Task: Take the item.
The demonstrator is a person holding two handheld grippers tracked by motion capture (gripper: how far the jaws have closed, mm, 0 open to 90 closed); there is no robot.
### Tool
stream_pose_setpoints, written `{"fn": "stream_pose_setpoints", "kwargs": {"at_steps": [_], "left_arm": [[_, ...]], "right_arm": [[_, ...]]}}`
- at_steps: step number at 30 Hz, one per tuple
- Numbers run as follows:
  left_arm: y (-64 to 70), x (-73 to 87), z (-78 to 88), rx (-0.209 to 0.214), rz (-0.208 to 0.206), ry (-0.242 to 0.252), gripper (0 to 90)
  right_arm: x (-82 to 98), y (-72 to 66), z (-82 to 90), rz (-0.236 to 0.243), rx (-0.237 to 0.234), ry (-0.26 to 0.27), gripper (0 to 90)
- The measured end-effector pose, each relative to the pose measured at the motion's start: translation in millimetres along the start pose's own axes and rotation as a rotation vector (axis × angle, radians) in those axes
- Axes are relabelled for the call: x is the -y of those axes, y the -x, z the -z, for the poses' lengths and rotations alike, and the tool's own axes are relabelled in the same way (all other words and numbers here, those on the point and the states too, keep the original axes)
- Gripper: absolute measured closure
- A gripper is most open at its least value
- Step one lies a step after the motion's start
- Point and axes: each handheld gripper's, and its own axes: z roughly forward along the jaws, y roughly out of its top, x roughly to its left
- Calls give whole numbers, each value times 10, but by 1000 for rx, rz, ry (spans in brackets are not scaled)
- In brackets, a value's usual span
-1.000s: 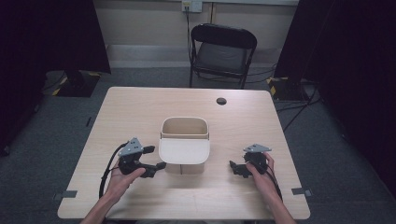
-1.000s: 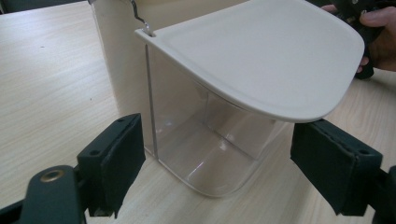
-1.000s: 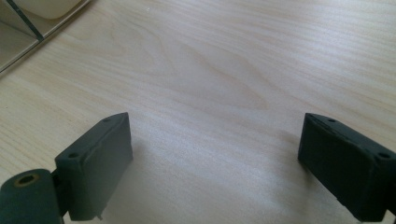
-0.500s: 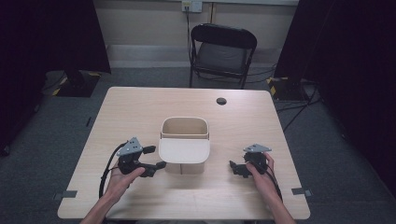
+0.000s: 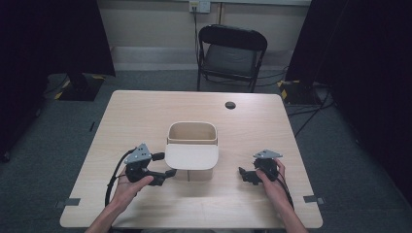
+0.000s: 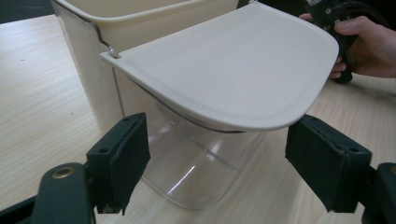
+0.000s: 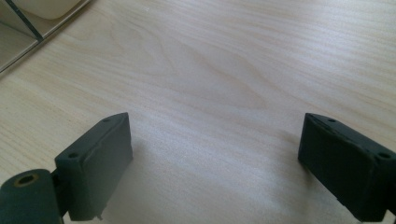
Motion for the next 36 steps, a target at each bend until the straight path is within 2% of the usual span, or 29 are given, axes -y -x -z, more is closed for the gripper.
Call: {"fn": "stream_pose_setpoints", "kwargs": {"at_steps": [3, 6, 12, 16, 22, 23, 28, 32, 36], "left_arm": [[-1, -3, 2, 0, -4, 0, 211], [9, -13, 15, 17, 5, 15, 212], [33, -40, 37, 8, 5, 35, 210], [41, -51, 48, -9, -20, 39, 207], [41, -55, 56, 1, -13, 50, 204], [39, -58, 64, 4, -7, 65, 201], [33, -62, 64, -4, -10, 65, 170], [40, -68, 73, 5, 8, 86, 162], [43, -75, 87, -10, -4, 87, 163]], "right_arm": [[0, 0, 0, 1, 0, 0, 93], [0, 0, 0, 2, 1, 0, 93], [-1, -2, -1, -1, 1, 0, 92], [-1, -3, -2, -2, 2, 1, 91], [-2, -3, -4, 1, 3, 1, 90], [-2, -3, -4, 0, 3, 1, 90], [-2, -4, -4, 1, 3, 2, 90], [-2, -4, -5, 0, 4, 1, 89], [-3, -5, -5, 0, 4, 1, 89]]}}
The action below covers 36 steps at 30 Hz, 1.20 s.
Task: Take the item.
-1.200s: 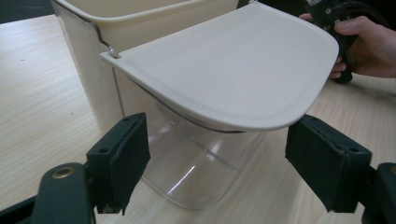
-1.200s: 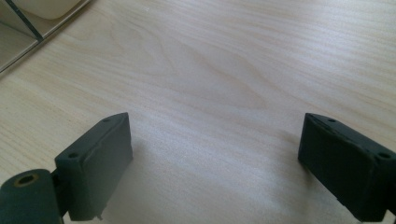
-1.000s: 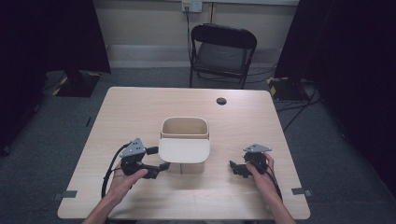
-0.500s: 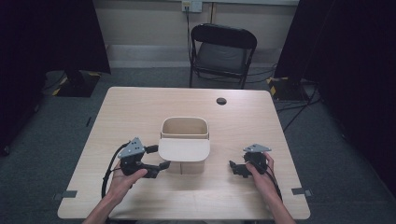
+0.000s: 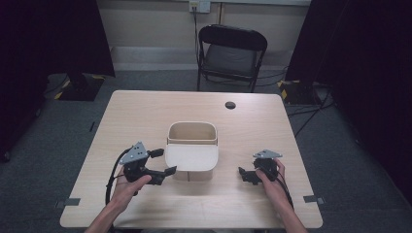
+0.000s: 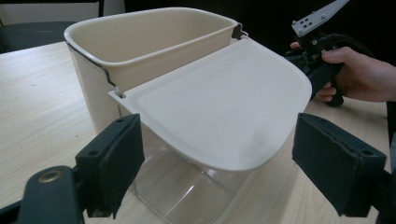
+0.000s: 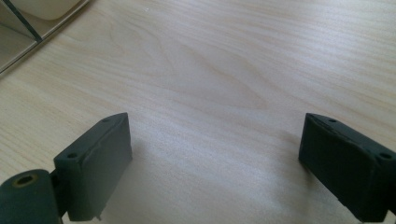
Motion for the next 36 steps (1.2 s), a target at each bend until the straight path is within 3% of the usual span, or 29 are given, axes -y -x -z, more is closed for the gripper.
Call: {"fn": "stream_pose_setpoints", "kwargs": {"at_steps": [6, 7, 11, 19, 31, 36], "left_arm": [[-5, 22, -21, 21, 8, -27, 159], [12, 34, -51, 10, -26, -60, 158], [33, 52, -101, 0, -39, -99, 159], [7, 112, -152, -10, -43, -123, 162], [-7, 74, -112, -18, -22, -72, 164], [-28, 34, -103, -20, -27, -79, 166]], "right_arm": [[0, -2, -1, 0, 1, 0, 88], [0, -1, -1, 1, 2, 1, 89], [0, -2, -1, 0, 2, 0, 89], [0, -2, 0, 0, 2, 0, 89], [0, -3, 0, -1, 2, 0, 89], [0, -3, 0, -1, 2, 0, 89]]}}
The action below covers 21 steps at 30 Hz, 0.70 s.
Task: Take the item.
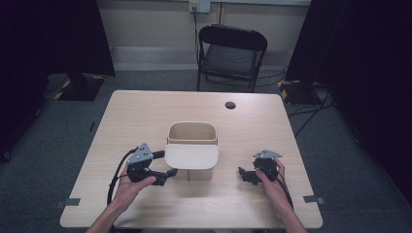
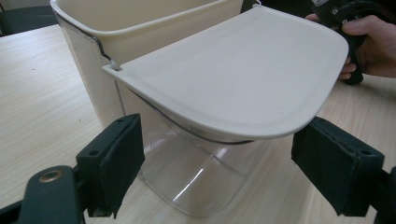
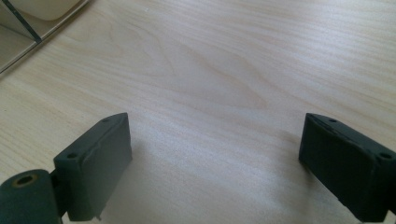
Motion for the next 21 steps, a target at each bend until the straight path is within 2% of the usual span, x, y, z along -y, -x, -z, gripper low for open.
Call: {"fn": "stream_pose_setpoints", "kwargs": {"at_steps": [3, 6, 9, 13, 16, 19, 21], "left_arm": [[-9, -13, -1, 3, 19, 25, 170], [-32, -12, 2, -2, 25, 16, 172], [-50, -15, 17, -1, 38, 28, 170], [-54, -37, 29, -5, 29, 25, 171], [-37, -67, 37, -6, 32, 49, 177], [-2, -75, 24, -5, 14, 41, 192], [-2, -83, 26, -5, 17, 51, 190]], "right_arm": [[1, -1, 0, 0, 2, 1, 89], [2, -3, 1, -2, 4, 0, 89], [2, -3, 1, -1, 3, 1, 89], [2, -2, 0, 0, 4, 2, 89], [2, -3, 1, -1, 4, 1, 89], [2, -3, 1, -1, 4, 1, 89], [2, -3, 1, -1, 4, 1, 89]]}}
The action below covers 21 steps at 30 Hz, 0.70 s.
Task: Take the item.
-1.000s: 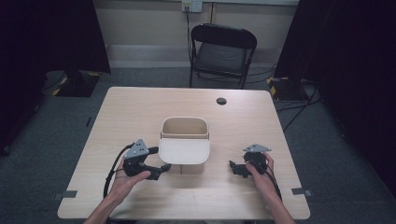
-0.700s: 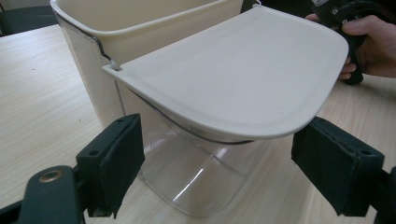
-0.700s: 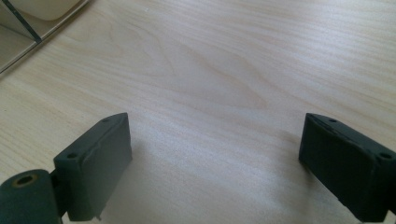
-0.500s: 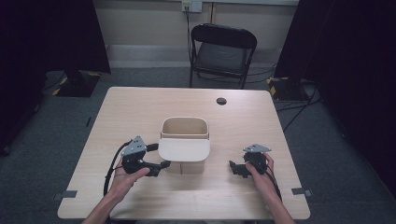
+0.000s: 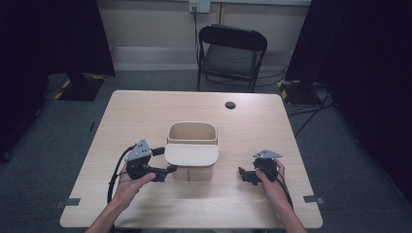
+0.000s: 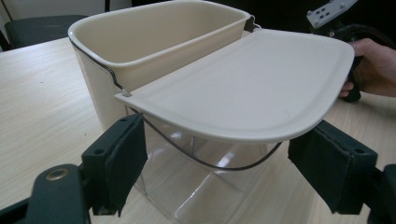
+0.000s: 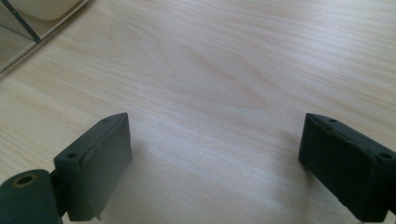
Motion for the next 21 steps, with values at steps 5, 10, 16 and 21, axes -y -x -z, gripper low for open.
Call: {"fn": "stream_pose_setpoints", "kwargs": {"at_steps": [5, 10, 16, 21], "left_arm": [[-5, -32, 12, -7, -3, 4, 185], [-15, -59, 12, -2, -3, 15, 184], [-28, -96, 16, 4, -11, 18, 187], [-41, -135, 10, 9, -12, 20, 185]], "right_arm": [[0, 0, 0, 0, 0, 0, 89], [0, 0, 0, 0, 0, 0, 89], [0, 0, 0, 0, 0, 0, 89], [0, 0, 0, 0, 0, 0, 88]]}}
